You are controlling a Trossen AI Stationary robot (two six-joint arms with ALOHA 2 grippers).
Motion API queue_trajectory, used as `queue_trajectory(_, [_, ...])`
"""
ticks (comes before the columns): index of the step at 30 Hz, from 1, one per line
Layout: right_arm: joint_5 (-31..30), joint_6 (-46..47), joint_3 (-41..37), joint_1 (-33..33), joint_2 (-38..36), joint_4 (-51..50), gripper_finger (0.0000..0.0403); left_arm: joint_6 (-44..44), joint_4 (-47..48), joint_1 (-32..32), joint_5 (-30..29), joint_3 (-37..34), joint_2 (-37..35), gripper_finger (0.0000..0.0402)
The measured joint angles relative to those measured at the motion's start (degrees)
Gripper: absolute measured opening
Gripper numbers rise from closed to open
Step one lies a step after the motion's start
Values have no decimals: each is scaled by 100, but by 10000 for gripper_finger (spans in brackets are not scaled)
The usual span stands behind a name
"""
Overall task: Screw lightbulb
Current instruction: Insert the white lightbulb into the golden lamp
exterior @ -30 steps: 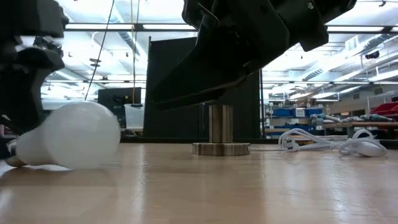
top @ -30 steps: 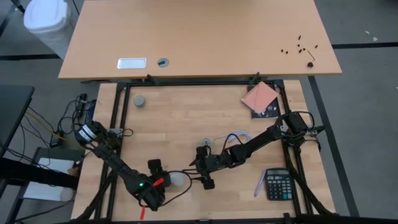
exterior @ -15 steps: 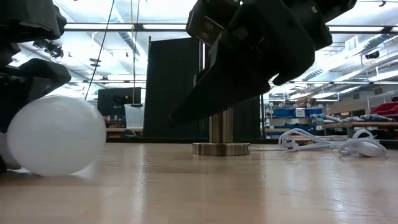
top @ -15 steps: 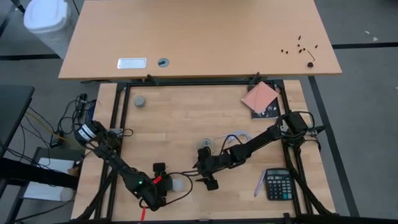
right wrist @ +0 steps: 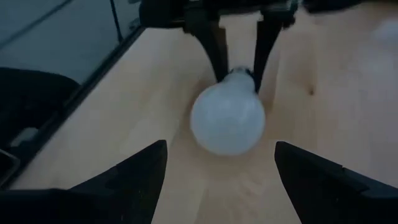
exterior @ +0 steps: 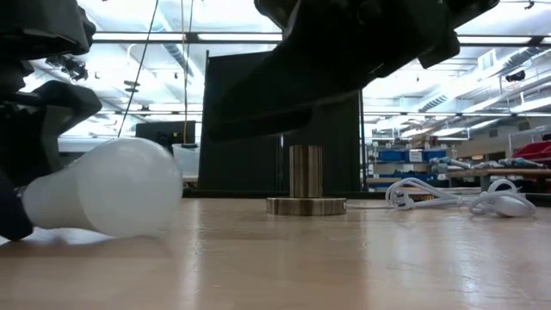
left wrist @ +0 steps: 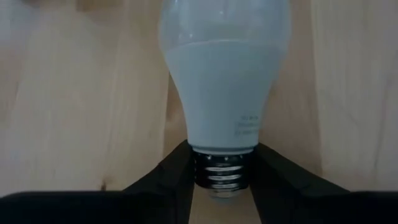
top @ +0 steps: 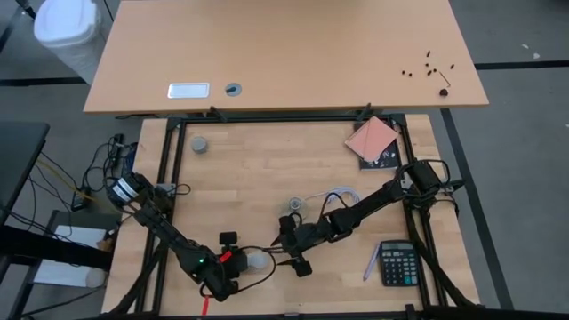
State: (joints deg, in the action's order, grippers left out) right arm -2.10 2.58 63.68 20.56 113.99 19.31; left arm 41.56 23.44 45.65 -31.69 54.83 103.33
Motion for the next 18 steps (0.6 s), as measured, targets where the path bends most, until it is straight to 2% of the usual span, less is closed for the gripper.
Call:
queue_trajectory(5, [-258, -264, 4, 39, 100, 86, 319, 214, -49, -4, -98, -4, 2, 140])
queue_trajectory(9, [-248, -291, -9, 39, 229, 153, 331, -73, -329, -13, -240, -4, 2, 141])
queue_trajectory(18, [-237, -147, -4, 37, 225, 200, 346, -243, -495, -85, -216, -4, 47, 179])
